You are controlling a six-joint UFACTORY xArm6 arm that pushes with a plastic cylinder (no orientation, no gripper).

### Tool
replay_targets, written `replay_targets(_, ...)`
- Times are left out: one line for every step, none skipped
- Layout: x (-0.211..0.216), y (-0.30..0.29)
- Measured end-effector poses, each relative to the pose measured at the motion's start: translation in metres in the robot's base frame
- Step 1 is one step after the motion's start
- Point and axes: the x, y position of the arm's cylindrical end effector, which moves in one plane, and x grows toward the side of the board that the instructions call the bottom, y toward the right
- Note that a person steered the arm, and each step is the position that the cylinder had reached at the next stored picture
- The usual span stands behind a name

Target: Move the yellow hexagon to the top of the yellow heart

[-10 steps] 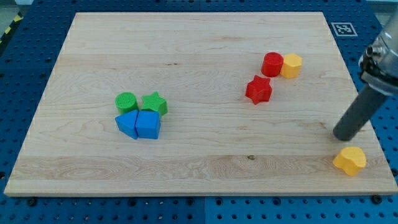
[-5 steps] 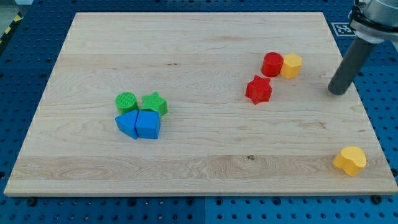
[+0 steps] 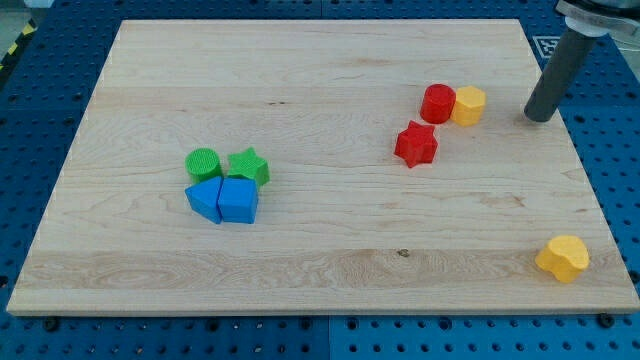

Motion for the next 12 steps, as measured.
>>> replay_targets(-0.001,0.000)
replay_targets(-0.002,0.000)
replay_targets(-0.025,-0.004)
replay_targets(-0.028,-0.043)
replay_targets(-0.036,-0.062)
replay_targets(-0.048,-0.066)
replay_targets(-0.053,-0.094)
replay_targets(-0.029,-0.100)
replay_targets(-0.021,-0.100)
replay_targets(-0.015,-0.099)
replay_targets(-0.006,-0.098)
replay_targets(-0.004,-0.098)
